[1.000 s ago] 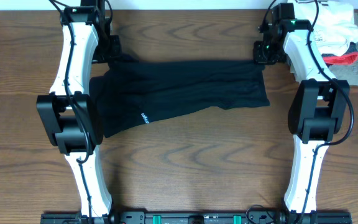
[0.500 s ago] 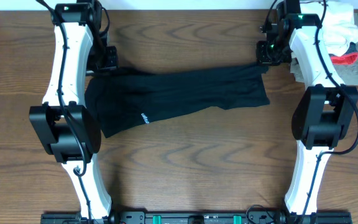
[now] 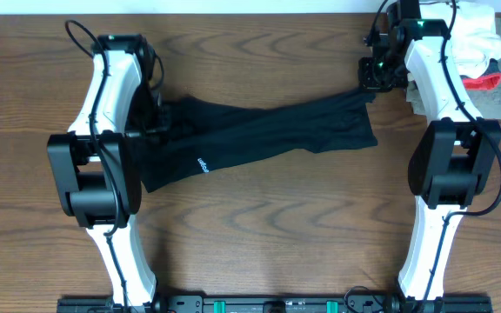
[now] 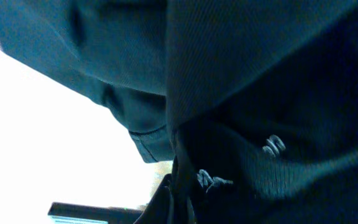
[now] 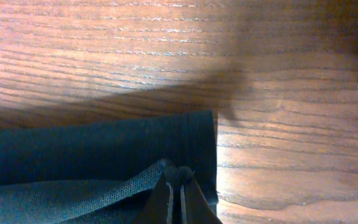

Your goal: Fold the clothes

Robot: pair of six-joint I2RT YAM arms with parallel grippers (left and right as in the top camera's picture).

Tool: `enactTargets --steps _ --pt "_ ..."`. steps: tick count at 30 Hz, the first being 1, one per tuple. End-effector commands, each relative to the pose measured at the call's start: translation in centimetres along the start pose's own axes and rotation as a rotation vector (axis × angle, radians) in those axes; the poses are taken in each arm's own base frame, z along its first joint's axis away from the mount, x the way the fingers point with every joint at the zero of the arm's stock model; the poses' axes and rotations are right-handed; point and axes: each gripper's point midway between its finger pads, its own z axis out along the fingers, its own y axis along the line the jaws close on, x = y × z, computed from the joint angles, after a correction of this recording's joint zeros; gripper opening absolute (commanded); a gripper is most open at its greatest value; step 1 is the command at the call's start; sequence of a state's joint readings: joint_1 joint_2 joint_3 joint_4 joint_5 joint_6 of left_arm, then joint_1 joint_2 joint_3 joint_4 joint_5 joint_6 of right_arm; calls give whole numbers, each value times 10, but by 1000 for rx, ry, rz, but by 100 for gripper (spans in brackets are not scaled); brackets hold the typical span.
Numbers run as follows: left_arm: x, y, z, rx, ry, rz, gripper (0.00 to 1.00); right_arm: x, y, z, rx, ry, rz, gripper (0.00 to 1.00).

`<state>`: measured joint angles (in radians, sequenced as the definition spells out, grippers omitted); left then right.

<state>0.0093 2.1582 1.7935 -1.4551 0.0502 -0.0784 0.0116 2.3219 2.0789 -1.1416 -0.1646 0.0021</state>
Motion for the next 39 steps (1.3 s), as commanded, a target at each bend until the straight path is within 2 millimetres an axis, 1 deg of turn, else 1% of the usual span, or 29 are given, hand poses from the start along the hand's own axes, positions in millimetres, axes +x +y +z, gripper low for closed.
enactTargets --steps 1,6,11,15,18,23,26,30,31,32,33,34,35,36,37,38,39 --pt "11 5 15 -15 48 -13 6 -9 3 -15 3 -43 -28 1" --pt "17 5 33 -20 79 -13 6 -9 3 -15 3 -46 -28 1" --pt "10 4 35 -16 53 -14 6 -12 5 -15 2 -56 -33 1" --pt "5 4 35 -13 31 -14 6 -9 6 -13 2 -46 -35 1" --pt "1 3 35 -11 14 -14 6 0 4 -11 11 -9 -28 1" --pt "-8 4 35 -9 -19 -18 6 26 -1 -5 32 91 -13 1" --pt "-15 8 35 -14 -48 -28 6 40 -3 4 32 140 -6 1" --pt "-25 20 35 -18 -86 -56 6 60 -5 18 31 201 3 1" --pt "-27 22 35 -15 -92 -64 6 63 -6 20 32 212 4 5" --pt "-29 24 34 -12 -98 -70 10 67 -6 22 32 223 6 12" --pt "-31 27 34 -9 -104 -78 24 69 -7 24 34 231 7 27" --pt "-32 29 34 -7 -107 -84 40 71 -8 24 40 236 8 41" --pt "-33 31 34 -5 -110 -91 55 71 -10 24 51 237 7 50" --pt "-34 33 34 -3 -114 -96 76 71 -11 24 58 235 6 56" --pt "-35 35 34 -1 -118 -100 89 70 -12 24 58 232 7 57" --pt "-37 36 34 1 -124 -105 94 68 -13 22 58 226 10 59" --pt "-38 37 34 2 -128 -108 97 65 -14 21 58 218 13 60"
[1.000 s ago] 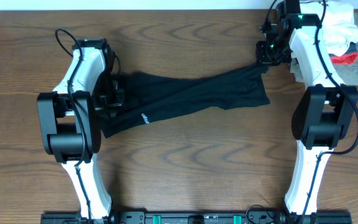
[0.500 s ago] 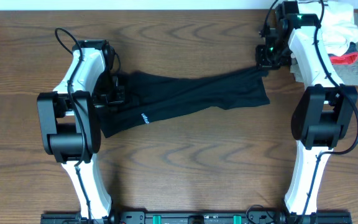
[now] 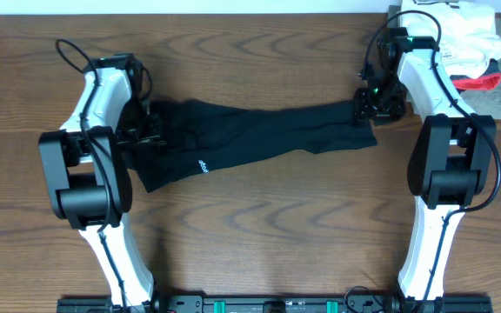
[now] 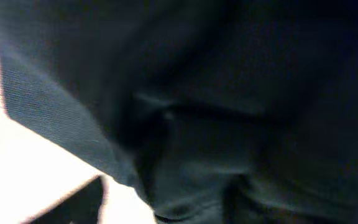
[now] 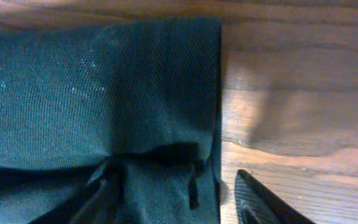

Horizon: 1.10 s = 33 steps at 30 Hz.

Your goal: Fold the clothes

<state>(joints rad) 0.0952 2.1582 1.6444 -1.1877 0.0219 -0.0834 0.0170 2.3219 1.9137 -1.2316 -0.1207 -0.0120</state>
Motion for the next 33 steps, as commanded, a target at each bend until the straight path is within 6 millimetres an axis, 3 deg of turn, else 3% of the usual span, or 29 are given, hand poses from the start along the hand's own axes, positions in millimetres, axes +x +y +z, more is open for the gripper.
enactTargets --steps 1,7,13,19,26,33 --pt "-3 8 -2 -9 -18 -21 98 -7 -6 -15 16 -45 3 61" --pt "-16 14 -26 4 -86 -51 100 -23 -15 -34 9 -110 1 59" --pt "-30 30 -82 41 -282 -146 98 -20 -9 -33 -34 -100 -54 57" --pt "-37 65 -127 82 -452 -307 98 -19 -4 -29 -64 -96 -116 56" --pt "-35 107 -131 92 -477 -448 98 -17 -6 -8 -64 -92 -158 54" --pt "-34 117 -130 90 -475 -467 98 -11 1 17 -90 -84 -170 45"
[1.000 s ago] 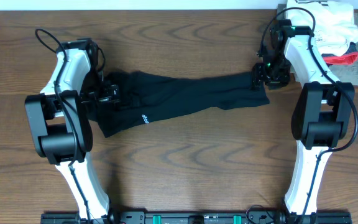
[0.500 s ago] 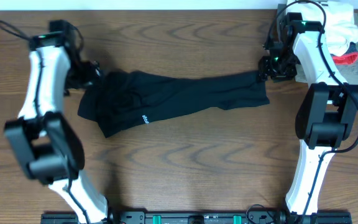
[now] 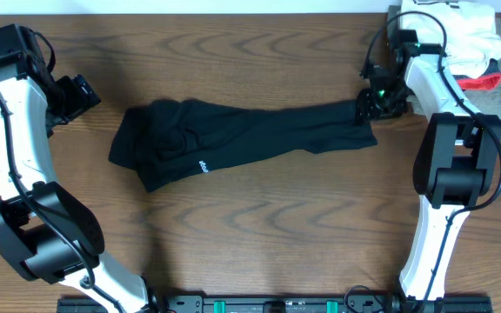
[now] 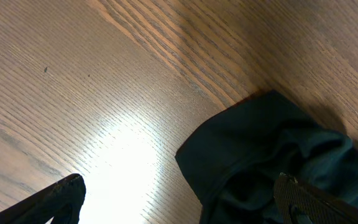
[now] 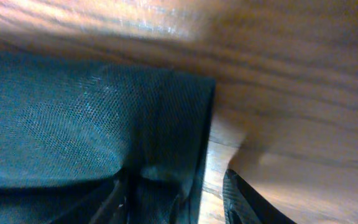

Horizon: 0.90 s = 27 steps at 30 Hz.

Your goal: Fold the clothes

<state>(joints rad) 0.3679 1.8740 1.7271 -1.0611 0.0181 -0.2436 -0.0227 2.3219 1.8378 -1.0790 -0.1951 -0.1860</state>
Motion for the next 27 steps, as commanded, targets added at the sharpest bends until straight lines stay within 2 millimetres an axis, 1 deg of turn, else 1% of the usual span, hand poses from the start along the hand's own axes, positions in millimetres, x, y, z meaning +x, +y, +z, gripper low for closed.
enactTargets --steps 1,7,9,11,13,14,16,17,20,22,27 --pt "-2 3 0 -12 -5 -15 98 6 11 4 -26 9 -25 45" --pt "-2 3 0 -12 -4 -15 98 33 28 34 -50 84 -44 52" --pt "-1 3 1 -13 -1 -15 98 42 36 45 -78 101 -46 51" --pt "0 3 2 -14 3 -14 98 48 38 51 -80 114 -21 46" --pt "1 4 3 -16 7 -14 98 51 40 55 -89 119 15 32" --pt "2 4 3 -16 8 -14 98 52 40 55 -92 120 28 20" --pt "2 4 3 -16 8 -14 98 51 38 55 -91 118 42 5" --pt "2 4 3 -16 8 -14 98 50 36 54 -91 115 46 1" --pt "2 4 3 -16 9 -14 98 46 31 50 -89 101 57 1" --pt "2 4 3 -16 8 -14 98 40 24 43 -87 83 69 1" --pt "2 4 3 -16 8 -14 98 19 2 9 -78 19 103 1"
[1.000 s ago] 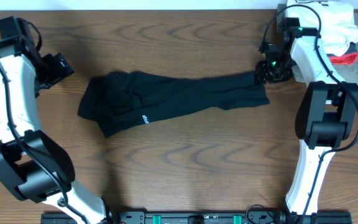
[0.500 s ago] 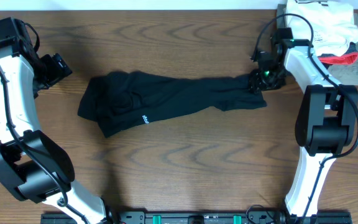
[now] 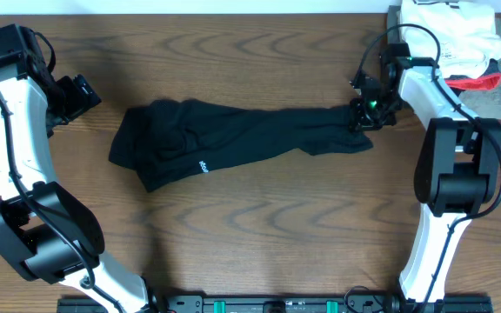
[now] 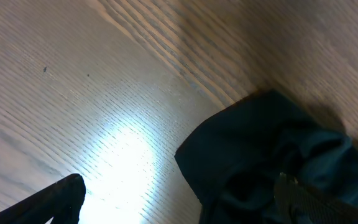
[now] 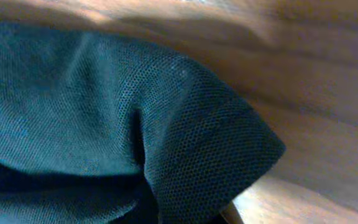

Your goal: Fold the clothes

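Note:
A long black garment (image 3: 242, 139) lies stretched across the middle of the wooden table (image 3: 259, 243), with its wider crumpled end at the left. My left gripper (image 3: 81, 91) hangs open well to the left of it. In the left wrist view its fingers (image 4: 64, 196) stand wide apart over bare wood, and the garment's left corner (image 4: 260, 149) lies beyond them. My right gripper (image 3: 361, 117) sits on the garment's right end. In the right wrist view the mesh fabric (image 5: 166, 118) is bunched into a raised fold that hides the fingers, which look shut on it.
A pile of other clothes (image 3: 464, 39), white, red and grey, sits at the back right corner just behind the right arm. Both arm bases stand along the table's front edge.
The right gripper's fingers stood open astride the garment's right hem. Now the fabric there is gathered into a fold over them and the end has shifted slightly left. The left arm has not moved.
Both grippers first held the garment's ends, stretched between them. Then the right fingers stood open over the laid-down right end while the left was still at the left end. Then the left gripper was open at the far left. Now the right end is bunched in the right gripper.

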Robot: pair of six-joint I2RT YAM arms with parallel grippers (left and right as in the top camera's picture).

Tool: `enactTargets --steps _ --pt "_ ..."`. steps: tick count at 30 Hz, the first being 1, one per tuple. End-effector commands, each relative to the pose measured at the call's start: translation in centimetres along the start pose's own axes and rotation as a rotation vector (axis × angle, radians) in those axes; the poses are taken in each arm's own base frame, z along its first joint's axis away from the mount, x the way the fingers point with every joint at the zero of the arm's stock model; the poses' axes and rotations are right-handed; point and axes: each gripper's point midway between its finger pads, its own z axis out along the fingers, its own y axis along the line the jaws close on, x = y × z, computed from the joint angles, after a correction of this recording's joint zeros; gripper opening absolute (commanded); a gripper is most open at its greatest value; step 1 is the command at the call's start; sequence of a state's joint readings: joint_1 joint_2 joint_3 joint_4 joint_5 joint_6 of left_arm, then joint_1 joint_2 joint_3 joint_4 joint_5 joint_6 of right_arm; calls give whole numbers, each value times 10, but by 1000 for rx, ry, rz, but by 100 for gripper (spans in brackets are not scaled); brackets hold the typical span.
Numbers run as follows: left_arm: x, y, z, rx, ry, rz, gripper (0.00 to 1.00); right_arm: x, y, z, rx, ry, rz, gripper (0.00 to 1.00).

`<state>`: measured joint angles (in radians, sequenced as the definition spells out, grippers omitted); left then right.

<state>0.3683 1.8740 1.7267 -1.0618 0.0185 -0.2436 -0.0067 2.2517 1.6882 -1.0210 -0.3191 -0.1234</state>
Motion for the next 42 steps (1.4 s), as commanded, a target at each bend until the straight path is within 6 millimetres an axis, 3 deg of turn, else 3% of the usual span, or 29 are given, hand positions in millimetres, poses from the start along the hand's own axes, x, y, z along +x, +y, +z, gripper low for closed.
enactTargets --steps 1,6,10,15,19,23,31,39,42 --pt "1 3 3 -16 7 -14 98 -6 -31 -8 49 -1 50 1" --pt "1 3 3 -15 4 -14 98 -20 -50 -45 68 -50 58 1" --pt "1 3 3 -15 4 -14 98 -20 -59 -68 68 -55 71 1" --pt "1 3 3 -15 5 -3 98 -20 -45 -80 58 -41 41 1" --pt "1 3 3 -15 5 -3 98 -25 -13 -86 28 -34 -13 1" --pt "1 3 3 -15 5 -3 98 -31 33 -85 10 -25 -102 1" --pt "1 3 3 -15 5 -2 98 -27 124 -60 -1 7 -241 1" --pt "1 3 3 -15 5 -2 98 -20 193 -38 -8 -7 -349 1" --pt "1 3 3 -15 5 -3 98 -21 203 -33 30 -24 -364 1"
